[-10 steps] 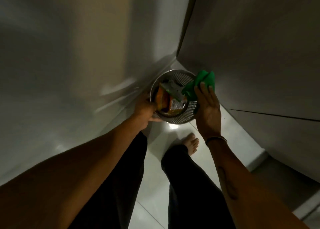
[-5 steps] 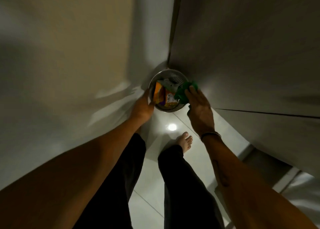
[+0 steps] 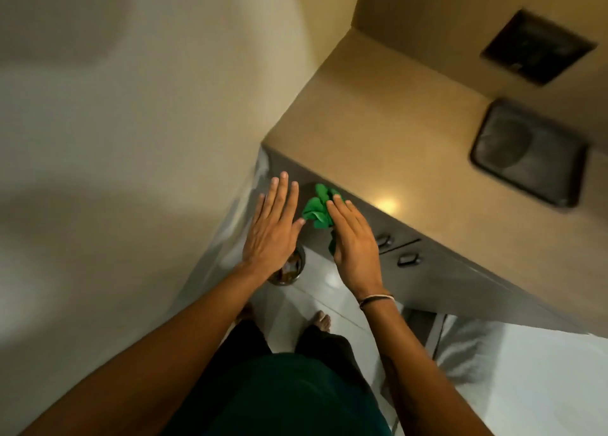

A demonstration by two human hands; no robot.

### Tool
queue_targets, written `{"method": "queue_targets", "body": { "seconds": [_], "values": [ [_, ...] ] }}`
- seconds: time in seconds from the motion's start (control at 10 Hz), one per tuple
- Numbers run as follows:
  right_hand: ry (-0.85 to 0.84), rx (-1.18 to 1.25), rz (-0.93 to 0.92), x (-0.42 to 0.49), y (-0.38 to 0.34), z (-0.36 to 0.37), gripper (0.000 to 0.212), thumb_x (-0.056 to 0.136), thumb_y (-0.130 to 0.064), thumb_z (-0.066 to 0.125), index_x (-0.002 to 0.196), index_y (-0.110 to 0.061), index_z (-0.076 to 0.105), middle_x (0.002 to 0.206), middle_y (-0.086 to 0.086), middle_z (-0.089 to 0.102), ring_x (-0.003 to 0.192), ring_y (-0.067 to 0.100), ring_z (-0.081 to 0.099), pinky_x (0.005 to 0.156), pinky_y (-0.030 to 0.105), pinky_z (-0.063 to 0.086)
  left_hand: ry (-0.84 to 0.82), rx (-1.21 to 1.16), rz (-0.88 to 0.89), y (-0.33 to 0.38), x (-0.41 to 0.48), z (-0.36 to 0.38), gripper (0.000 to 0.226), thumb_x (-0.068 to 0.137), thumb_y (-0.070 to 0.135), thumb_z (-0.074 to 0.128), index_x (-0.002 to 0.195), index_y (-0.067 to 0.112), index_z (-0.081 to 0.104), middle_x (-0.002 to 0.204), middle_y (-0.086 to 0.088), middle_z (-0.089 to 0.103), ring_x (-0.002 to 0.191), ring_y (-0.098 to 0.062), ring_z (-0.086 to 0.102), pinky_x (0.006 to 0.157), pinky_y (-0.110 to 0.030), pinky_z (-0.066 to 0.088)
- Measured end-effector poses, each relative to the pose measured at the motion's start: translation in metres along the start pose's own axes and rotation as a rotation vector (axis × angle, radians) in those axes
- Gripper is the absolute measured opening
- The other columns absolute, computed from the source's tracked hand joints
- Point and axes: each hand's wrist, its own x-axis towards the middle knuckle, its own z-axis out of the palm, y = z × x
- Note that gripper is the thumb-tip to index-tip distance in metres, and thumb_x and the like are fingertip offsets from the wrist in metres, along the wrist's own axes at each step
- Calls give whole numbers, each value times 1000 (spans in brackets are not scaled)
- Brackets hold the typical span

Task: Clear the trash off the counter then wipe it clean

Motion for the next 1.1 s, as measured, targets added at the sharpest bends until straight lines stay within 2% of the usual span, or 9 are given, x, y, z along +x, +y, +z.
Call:
{"method": "queue_targets", "body": {
  "seconds": [0.1, 0.2, 0.3, 0.4, 0.5, 0.6, 0.8, 1.0, 1.1],
  "values": [
    [221, 50, -20, 19, 2, -66, 73, 96, 3, 59, 161, -18, 36, 169, 3, 38, 155, 22, 39, 129, 40, 34, 119, 37, 171, 28, 45, -40, 77, 110, 43, 37, 169, 9, 2, 180, -14, -2, 167, -30, -3, 135, -51, 14],
    [317, 41, 13, 36, 23, -103, 70, 96, 0, 53, 161, -18, 36, 168, 1, 39, 154, 22, 41, 129, 37, 34, 148, 69, 236, 46, 80, -49, 76, 110, 43, 37, 169, 8, 5, 179, -15, 1, 167, -31, 1, 134, -52, 19],
    [388, -15, 176, 63, 86, -156, 80, 84, 10, 60, 158, -15, 43, 165, 5, 45, 151, 27, 46, 127, 43, 38, 102, 79, 242, 89, 126, -49, 80, 108, 45, 44, 169, 8, 8, 179, -16, 3, 166, -32, 3, 134, -53, 19],
    [367, -77, 292, 76, 131, -179, 83, 79, 15, 64, 156, -11, 47, 162, 10, 49, 149, 30, 49, 125, 48, 39, 59, 124, 237, 112, 146, -38, 82, 108, 53, 35, 169, 10, -1, 178, -14, -5, 165, -30, -4, 135, -50, 12],
    [335, -127, 437, 104, 194, -198, 70, 86, 10, 57, 153, -7, 50, 160, 15, 50, 147, 36, 49, 126, 48, 36, -3, 154, 212, 130, 159, -10, 82, 104, 61, 15, 164, 16, -19, 176, -10, -20, 162, -26, -18, 134, -46, 0],
    [336, -122, 555, 131, 225, -206, 62, 94, 6, 53, 155, -7, 47, 163, 16, 46, 150, 40, 44, 127, 49, 34, -36, 171, 207, 136, 159, 5, 83, 104, 61, 14, 164, 18, -21, 176, -8, -21, 163, -25, -18, 134, -45, -2],
    [-63, -104, 708, 170, 250, -185, 62, 114, -33, 35, 167, -12, 11, 177, 13, 6, 164, 41, 0, 134, 57, 6, -60, 145, 192, 120, 150, 13, 83, 105, 59, 24, 166, 15, -9, 177, -9, -13, 164, -26, -9, 135, -48, 8],
    [-38, -148, 708, 166, 239, -186, 65, 113, -41, 30, 167, -13, 6, 177, 15, 1, 164, 39, -4, 134, 59, 4, -31, 95, 178, 111, 155, -1, 79, 107, 57, 26, 165, 15, -7, 176, -9, -11, 163, -26, -9, 134, -47, 4],
    [62, -263, 510, 155, 214, -173, 69, 112, -46, 31, 167, -13, 7, 177, 16, 3, 164, 38, 1, 134, 57, 10, -33, 94, 177, 107, 165, -11, 77, 107, 55, 27, 166, 21, -9, 176, -8, -16, 163, -25, -14, 134, -49, 1]
  ]
}}
